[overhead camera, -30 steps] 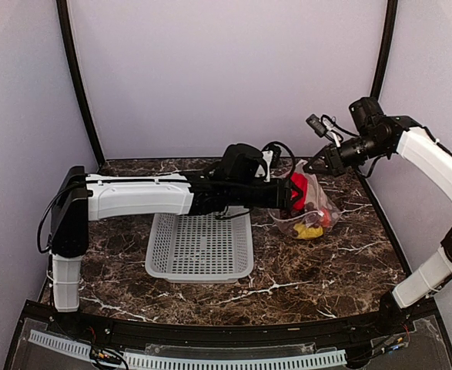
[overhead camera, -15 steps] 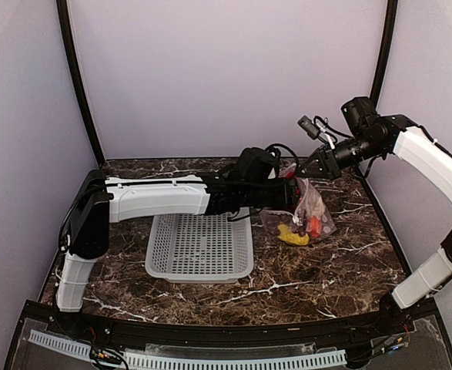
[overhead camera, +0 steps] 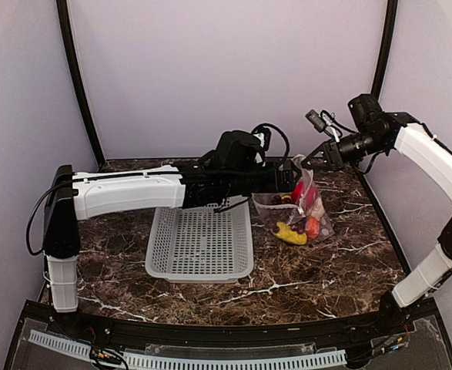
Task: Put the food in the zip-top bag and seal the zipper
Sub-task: Place the fake vegetable in the zipper food storage bag, then pass from the right arm to the left
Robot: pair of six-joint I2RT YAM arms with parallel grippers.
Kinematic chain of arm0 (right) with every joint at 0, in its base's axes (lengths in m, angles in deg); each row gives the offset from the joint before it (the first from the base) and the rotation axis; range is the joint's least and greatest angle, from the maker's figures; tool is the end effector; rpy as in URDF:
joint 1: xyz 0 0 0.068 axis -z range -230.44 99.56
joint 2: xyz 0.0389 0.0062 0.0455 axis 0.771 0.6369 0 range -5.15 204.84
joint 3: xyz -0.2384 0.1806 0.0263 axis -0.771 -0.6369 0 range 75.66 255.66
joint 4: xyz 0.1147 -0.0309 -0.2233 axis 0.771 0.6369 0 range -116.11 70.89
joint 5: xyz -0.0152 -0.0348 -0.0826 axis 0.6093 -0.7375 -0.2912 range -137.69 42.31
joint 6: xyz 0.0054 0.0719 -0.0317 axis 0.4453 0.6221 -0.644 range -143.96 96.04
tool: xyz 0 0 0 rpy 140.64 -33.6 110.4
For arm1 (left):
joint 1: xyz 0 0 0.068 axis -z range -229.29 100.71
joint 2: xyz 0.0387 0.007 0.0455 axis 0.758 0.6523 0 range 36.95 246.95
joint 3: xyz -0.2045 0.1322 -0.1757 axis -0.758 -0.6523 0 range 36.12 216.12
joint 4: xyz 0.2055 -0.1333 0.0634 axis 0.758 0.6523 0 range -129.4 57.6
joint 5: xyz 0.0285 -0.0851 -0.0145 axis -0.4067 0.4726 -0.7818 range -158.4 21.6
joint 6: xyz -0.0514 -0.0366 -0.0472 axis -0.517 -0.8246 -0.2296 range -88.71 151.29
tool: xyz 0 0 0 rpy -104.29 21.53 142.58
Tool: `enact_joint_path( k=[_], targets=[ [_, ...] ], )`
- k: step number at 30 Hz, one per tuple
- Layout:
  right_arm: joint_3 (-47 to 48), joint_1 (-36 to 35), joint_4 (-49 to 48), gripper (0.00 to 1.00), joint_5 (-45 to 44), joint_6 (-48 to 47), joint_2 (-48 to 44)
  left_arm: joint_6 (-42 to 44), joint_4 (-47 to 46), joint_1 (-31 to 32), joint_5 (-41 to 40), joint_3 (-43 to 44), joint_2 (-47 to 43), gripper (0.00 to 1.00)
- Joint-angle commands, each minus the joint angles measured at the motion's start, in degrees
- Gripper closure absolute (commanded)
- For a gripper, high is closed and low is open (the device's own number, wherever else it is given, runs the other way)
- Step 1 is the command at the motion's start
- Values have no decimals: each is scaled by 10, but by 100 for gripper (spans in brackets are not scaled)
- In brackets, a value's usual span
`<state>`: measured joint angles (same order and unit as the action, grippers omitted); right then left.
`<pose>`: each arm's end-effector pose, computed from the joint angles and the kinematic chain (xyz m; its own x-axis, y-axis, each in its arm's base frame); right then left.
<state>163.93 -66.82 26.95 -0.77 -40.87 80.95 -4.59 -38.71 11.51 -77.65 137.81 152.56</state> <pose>0.2829 0.1346 0.3807 -0.5278 -0.3622 -0.7683 -0.8237 0.4391 0.3588 0.2661 -0.4537 0.3430 -0.5602 -0.1835 -0.8078 0.5643 0.6294 -0.5343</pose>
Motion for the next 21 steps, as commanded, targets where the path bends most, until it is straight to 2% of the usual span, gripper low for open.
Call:
enact_joint_path(
  k=[1,3,4,7,11,14,16,21],
  targets=[
    [13,5,-8,100,6,0,1,104,-126,13,45,-73,-78,1],
    [8,5,-7,100,8,-4,-2,172,-157,21,70,-97,-99,1],
    [7,5,-5,100,9,-8,-5,222,-164,25,67,-105,-106,1],
    [-4,5,-3,100,12,-17,-12,300,-174,40,45,-157,-142,1],
    [-16,5,-2,100,20,-22,-19,389,-111,41,101,-163,-159,3],
    [-23,4,0,100,27,-26,-25,437,-26,42,155,-139,-151,15],
    [-25,3,4,100,32,-32,-26,460,24,47,159,-121,-139,24],
    [-27,0,17,100,42,-41,-26,529,130,68,109,-62,-94,40]
  ],
)
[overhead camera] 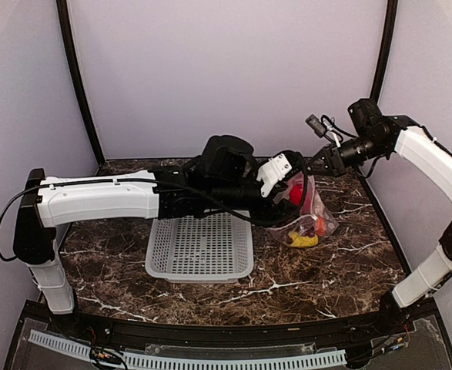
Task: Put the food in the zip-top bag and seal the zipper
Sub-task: Pass from the right arm to the left
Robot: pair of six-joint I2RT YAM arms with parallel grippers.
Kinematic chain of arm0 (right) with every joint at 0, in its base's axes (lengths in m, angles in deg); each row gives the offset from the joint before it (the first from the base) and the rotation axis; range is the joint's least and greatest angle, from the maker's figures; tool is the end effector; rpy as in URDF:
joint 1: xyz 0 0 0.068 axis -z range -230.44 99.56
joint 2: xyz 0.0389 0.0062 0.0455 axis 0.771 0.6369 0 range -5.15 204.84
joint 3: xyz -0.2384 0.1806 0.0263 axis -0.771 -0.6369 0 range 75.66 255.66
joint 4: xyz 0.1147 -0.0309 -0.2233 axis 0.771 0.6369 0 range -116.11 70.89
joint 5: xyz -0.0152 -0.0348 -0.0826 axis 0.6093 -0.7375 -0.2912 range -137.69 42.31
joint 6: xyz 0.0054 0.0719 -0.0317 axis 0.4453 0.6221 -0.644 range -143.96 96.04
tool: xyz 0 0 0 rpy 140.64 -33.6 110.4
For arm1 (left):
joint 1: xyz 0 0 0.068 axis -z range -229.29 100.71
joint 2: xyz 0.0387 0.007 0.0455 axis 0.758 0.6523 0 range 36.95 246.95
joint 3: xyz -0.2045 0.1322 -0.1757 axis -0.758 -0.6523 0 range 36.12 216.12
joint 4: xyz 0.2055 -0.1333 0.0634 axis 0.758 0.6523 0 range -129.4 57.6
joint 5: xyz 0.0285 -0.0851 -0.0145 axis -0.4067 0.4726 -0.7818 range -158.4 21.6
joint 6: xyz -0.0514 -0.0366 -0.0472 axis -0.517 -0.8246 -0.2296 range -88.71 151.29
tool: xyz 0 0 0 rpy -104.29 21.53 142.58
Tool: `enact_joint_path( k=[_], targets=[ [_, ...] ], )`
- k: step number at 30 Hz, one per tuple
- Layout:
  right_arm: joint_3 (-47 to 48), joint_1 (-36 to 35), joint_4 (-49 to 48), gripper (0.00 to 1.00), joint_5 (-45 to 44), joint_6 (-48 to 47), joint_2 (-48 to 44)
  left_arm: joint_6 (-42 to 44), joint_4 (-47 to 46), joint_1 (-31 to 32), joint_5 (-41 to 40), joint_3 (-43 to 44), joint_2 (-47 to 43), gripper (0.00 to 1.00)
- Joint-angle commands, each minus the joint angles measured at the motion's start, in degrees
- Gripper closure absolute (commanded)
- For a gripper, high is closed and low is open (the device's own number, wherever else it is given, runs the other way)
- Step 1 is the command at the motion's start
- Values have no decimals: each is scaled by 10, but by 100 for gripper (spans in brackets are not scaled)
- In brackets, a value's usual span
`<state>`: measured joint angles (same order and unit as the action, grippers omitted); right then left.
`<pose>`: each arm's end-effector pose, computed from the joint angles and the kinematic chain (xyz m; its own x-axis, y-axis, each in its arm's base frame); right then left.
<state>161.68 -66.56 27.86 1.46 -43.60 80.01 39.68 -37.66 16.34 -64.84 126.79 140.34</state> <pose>0.2752 0.1328 0.3736 -0.5161 -0.3780 -0.7686 -0.8401 0.3985 0.3681 0.1894 -0.4280 0.3690 0.0343 0.2771 -0.9602 0.9389 0.3202 0.1259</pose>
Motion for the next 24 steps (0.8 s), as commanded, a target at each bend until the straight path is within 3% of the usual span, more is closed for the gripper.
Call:
enact_joint_path(
  k=[1,8,24],
  targets=[
    [-5,-4,9,100,21,-16,-18,92,130,24,-24,68,44,41],
    [-14,-8,7,100,16,-16,-25,92,168,32,-109,134,106,49],
    [-22,-9,5,100,17,-14,-29,110,162,32,-121,209,204,61]
  ],
)
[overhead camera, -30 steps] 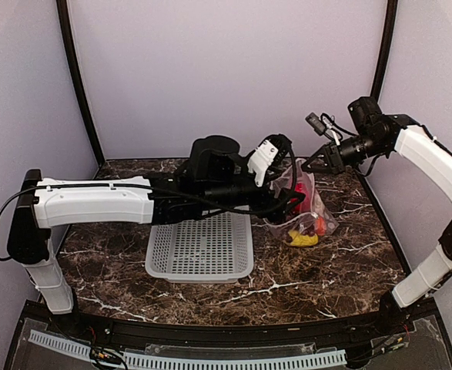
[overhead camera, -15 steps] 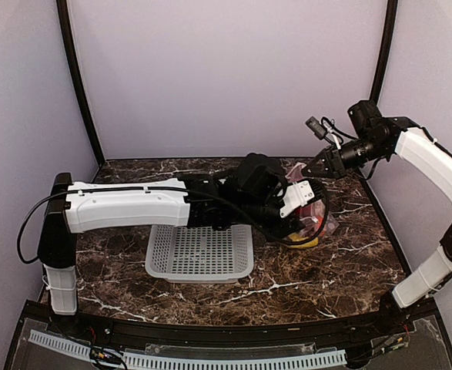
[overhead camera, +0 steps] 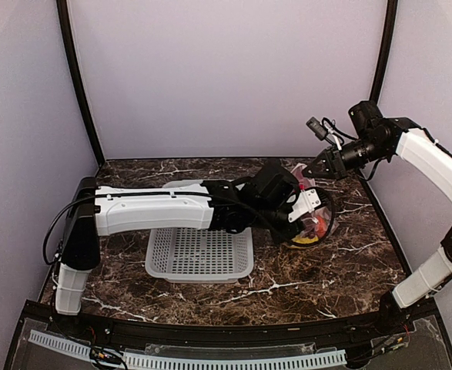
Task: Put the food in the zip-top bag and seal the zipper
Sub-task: Pass from the right arm to the left
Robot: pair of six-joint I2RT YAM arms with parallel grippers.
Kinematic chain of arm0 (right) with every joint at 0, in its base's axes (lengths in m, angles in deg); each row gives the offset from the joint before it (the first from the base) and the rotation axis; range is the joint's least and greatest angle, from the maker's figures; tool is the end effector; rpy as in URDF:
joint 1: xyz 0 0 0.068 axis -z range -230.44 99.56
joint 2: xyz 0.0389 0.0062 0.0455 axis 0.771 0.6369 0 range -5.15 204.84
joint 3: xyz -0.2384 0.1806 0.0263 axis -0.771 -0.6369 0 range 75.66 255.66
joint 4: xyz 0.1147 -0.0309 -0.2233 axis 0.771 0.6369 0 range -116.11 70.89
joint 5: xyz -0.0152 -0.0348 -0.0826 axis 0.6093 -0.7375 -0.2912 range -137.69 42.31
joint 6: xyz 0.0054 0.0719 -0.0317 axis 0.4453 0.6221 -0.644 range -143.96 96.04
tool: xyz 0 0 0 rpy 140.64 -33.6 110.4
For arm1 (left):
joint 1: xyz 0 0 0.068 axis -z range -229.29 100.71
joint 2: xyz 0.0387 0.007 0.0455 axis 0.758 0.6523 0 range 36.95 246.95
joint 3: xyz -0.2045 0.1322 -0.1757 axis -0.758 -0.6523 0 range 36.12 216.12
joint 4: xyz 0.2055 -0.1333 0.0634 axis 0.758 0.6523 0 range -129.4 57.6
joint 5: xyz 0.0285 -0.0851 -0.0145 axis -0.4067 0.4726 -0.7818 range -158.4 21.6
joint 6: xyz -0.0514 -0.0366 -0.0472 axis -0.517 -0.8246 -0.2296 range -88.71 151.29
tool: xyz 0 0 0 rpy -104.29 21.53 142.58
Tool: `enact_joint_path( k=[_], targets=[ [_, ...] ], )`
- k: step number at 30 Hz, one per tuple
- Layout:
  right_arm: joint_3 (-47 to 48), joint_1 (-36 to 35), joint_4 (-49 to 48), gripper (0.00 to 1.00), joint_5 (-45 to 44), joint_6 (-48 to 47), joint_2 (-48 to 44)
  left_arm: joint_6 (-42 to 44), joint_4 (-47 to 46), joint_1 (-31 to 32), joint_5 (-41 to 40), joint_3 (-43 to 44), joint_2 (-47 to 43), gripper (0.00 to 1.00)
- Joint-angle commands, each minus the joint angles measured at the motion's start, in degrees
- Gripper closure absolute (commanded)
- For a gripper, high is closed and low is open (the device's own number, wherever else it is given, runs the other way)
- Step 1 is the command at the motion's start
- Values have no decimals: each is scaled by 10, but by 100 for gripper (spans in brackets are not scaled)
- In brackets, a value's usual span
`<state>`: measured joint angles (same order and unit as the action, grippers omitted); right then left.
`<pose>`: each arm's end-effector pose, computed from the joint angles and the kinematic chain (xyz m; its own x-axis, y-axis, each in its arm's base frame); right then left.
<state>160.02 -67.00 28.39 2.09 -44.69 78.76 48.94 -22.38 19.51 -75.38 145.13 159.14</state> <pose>0.2666 0.1331 0.3707 -0.5086 -0.3897 -0.7678 -0.8486 0.3778 0.3704 0.2034 -0.5014 0.2945 0.0957 0.5854 -0.8051 0.9008 0.2933 0.3203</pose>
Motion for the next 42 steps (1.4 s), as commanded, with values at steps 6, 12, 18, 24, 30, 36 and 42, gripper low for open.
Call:
enact_joint_path(
  k=[6,12,18,24,30,36,42],
  targets=[
    [-8,-5,0,100,11,-5,-21,24,13,0,-19,55,41,71],
    [-9,-4,2,100,11,-7,-20,18,20,0,-17,74,46,86],
    [18,7,22,87,24,-2,-1,4,15,0,-2,94,44,99],
    [94,85,60,66,50,-16,-17,-50,-13,0,27,109,21,99],
    [52,108,72,62,63,-65,-69,-128,-81,-1,28,111,-3,99],
    [28,111,139,62,101,-156,-124,-138,-125,-1,22,116,-14,99],
    [-11,111,134,67,68,-196,-179,-143,-146,-4,19,131,-16,99]
  ],
)
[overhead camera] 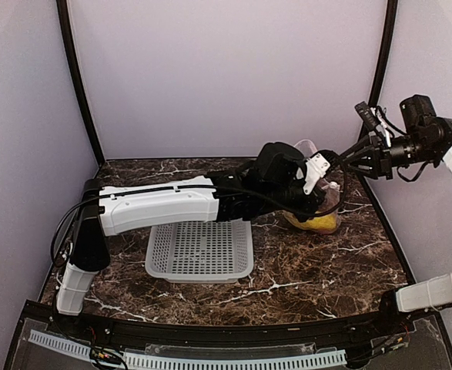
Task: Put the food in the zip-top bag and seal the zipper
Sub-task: Pass from the right arm to the left, then pass from the left arm to the right
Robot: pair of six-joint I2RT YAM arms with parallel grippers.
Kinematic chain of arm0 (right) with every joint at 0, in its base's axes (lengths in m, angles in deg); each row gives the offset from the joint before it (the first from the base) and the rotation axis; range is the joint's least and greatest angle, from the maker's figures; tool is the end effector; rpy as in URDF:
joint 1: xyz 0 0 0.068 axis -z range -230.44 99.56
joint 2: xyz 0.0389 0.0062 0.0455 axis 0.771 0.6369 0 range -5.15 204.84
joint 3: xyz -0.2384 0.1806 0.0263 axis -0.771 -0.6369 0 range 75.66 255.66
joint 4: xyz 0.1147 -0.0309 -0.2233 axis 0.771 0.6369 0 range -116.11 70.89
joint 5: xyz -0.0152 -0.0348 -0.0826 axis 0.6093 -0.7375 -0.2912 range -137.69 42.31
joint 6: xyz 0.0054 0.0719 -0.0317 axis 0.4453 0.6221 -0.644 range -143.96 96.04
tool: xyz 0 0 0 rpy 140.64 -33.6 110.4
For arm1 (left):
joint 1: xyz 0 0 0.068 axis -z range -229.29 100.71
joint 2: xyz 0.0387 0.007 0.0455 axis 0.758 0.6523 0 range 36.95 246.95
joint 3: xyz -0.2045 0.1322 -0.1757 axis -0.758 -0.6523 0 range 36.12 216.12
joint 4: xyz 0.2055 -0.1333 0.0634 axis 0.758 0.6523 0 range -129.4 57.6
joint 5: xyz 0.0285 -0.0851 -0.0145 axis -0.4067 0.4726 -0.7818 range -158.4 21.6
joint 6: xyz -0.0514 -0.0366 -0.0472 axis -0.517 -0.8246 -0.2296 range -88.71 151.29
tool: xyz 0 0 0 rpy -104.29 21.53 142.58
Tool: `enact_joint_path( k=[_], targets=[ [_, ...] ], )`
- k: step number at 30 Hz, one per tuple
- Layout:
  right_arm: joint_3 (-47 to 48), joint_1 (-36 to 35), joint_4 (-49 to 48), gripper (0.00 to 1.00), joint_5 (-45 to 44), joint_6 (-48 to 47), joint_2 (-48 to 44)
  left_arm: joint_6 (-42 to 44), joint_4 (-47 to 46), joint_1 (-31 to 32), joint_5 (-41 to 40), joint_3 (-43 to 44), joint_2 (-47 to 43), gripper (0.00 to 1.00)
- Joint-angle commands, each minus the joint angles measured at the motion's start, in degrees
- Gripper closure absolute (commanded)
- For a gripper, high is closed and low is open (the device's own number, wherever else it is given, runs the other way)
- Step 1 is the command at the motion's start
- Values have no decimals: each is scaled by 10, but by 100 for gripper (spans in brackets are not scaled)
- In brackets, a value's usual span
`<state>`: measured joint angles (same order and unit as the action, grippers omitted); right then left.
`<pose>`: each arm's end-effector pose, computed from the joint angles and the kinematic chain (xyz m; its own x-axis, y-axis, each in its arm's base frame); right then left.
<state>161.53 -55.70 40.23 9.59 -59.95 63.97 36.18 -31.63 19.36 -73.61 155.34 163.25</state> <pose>0.1901 0.0746 0.4278 -0.2654 -0.3434 -0.9009 -0.9250 0.3541 0.1375 0.2137 -0.5297 0.3433 -0.0167 0.2757 -0.9611 0.9002 0.4225 0.1056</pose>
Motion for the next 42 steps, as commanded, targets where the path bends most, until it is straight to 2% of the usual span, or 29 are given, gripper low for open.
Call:
enact_joint_path(
  k=[1,6,14,21,42],
  targets=[
    [-35,-2,8,69,-15,-44,-38,-16,-55,-3,3,30,-57,99],
    [-70,-2,-22,77,-28,-42,-66,-29,-61,-3,10,34,-60,99],
    [-105,-4,-37,80,-52,-56,-71,-40,-58,-3,12,34,-66,99],
    [-135,-5,-83,89,-64,-35,-69,-44,-57,-3,22,31,-67,99],
    [-162,-27,-125,100,-70,-38,-62,-42,-54,-3,38,29,-67,99]
  ],
)
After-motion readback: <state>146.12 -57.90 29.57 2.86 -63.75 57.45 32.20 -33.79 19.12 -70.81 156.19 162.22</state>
